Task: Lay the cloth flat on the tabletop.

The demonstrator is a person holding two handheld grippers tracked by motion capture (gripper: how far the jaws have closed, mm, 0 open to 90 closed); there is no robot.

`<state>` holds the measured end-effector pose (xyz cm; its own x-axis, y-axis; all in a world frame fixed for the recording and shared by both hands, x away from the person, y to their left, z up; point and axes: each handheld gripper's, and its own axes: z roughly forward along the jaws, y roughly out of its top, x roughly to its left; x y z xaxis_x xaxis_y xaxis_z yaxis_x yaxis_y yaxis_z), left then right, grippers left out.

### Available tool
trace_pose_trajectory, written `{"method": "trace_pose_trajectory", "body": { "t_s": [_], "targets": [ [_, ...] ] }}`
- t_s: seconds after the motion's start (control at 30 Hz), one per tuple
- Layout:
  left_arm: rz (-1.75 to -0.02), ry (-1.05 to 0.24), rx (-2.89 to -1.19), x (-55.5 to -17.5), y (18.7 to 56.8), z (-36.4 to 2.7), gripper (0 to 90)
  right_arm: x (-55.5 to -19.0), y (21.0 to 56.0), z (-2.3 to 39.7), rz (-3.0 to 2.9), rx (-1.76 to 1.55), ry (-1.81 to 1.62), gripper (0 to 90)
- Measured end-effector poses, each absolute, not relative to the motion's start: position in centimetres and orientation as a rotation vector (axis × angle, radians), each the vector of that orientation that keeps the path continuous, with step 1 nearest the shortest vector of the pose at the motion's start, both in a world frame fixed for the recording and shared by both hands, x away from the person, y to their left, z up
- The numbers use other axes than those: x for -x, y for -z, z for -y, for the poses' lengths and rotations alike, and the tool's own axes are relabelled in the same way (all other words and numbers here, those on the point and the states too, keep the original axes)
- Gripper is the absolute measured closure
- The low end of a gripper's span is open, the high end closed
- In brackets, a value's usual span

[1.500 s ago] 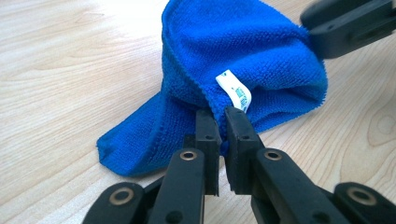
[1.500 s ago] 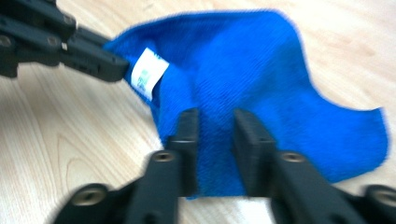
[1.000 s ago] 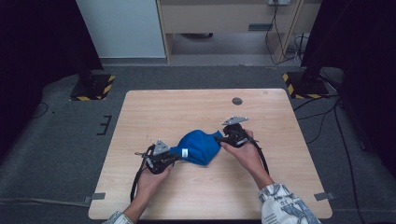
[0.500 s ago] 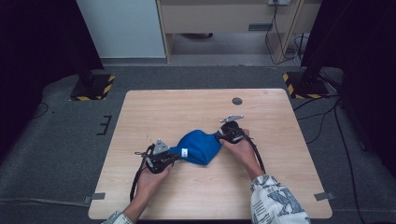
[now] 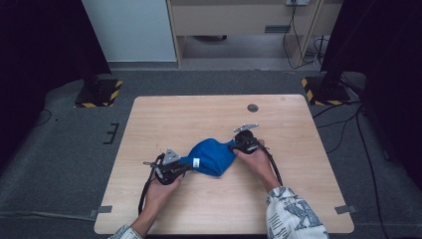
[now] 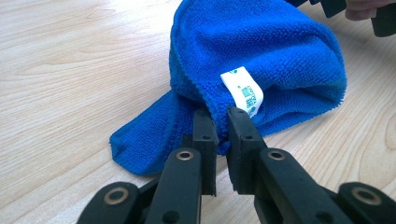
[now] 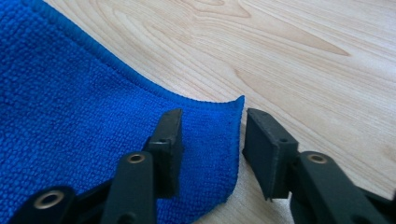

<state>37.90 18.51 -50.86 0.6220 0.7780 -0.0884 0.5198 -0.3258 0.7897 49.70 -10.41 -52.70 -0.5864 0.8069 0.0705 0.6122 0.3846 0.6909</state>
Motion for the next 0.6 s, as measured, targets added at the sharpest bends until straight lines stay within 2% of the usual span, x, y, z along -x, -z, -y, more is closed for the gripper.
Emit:
{"method": "trace_pose_trajectory", "body": {
  "t_s": [0.07, 0.1, 0.3, 0.6],
  "targets": [
    [-1.021, -0.391, -2.008, -37.9, 50.9, -18.5, 82.7, -49.6, 52.6, 10.3, -2.383, -1.239, -1.002, 69.0],
    [-1.021, -0.391, -2.008, -37.9, 50.9, -18.5, 82.7, -49.6, 52.6, 10.3, -2.383, -1.239, -1.002, 69.0],
    [-1.024, -0.396, -2.000, -38.0, 50.8, -18.7, 82.7, -49.2, 52.7, 10.2, -2.395, -1.198, -1.007, 86.2],
    [-1.021, -0.396, -1.988, -38.1, 50.7, -19.1, 82.4, -48.5, 51.7, 10.9, -2.372, -1.187, -1.069, 88.2]
  ]
}}
